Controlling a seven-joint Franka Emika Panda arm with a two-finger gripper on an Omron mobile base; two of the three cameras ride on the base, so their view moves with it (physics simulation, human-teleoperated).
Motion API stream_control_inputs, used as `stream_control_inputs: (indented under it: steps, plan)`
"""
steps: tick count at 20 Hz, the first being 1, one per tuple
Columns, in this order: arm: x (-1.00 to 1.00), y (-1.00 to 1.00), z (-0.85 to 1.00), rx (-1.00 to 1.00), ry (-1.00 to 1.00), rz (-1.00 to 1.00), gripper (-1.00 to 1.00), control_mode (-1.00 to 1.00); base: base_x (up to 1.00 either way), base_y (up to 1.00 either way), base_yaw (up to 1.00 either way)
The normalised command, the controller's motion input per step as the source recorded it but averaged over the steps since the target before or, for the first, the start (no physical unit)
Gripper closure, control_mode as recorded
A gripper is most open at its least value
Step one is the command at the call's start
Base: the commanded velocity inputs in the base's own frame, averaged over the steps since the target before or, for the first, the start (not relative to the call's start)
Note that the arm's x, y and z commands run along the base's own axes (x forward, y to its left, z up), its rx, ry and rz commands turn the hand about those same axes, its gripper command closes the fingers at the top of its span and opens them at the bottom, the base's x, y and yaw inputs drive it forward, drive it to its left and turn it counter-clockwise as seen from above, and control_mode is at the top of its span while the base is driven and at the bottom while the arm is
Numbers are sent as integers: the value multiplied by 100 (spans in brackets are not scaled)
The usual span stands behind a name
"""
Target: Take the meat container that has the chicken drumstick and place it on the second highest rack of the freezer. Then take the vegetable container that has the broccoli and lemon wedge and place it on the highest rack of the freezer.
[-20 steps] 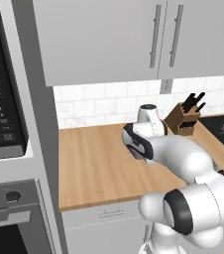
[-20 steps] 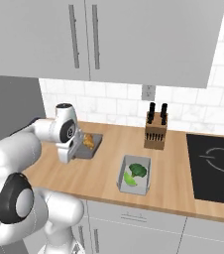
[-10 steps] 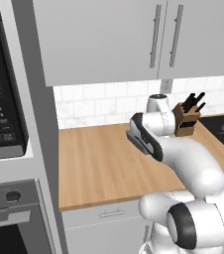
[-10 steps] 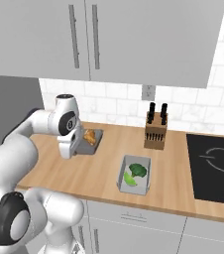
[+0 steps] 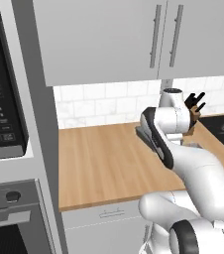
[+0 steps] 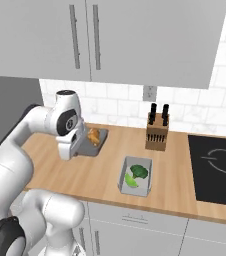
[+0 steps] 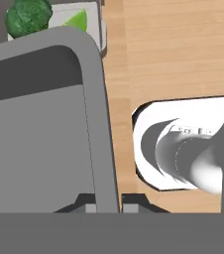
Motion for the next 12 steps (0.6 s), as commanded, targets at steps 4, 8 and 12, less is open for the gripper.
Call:
stream_control_inputs:
  steps: [4,8,12]
  plan:
    - [-20,0,29,0,0,-19,100,-100,0,0,0]
    - [-41,0,28,0,-1,-9,100,-100,0,0,0]
    - [-42,0,28,0,-16,1,100,-100,0,0,0]
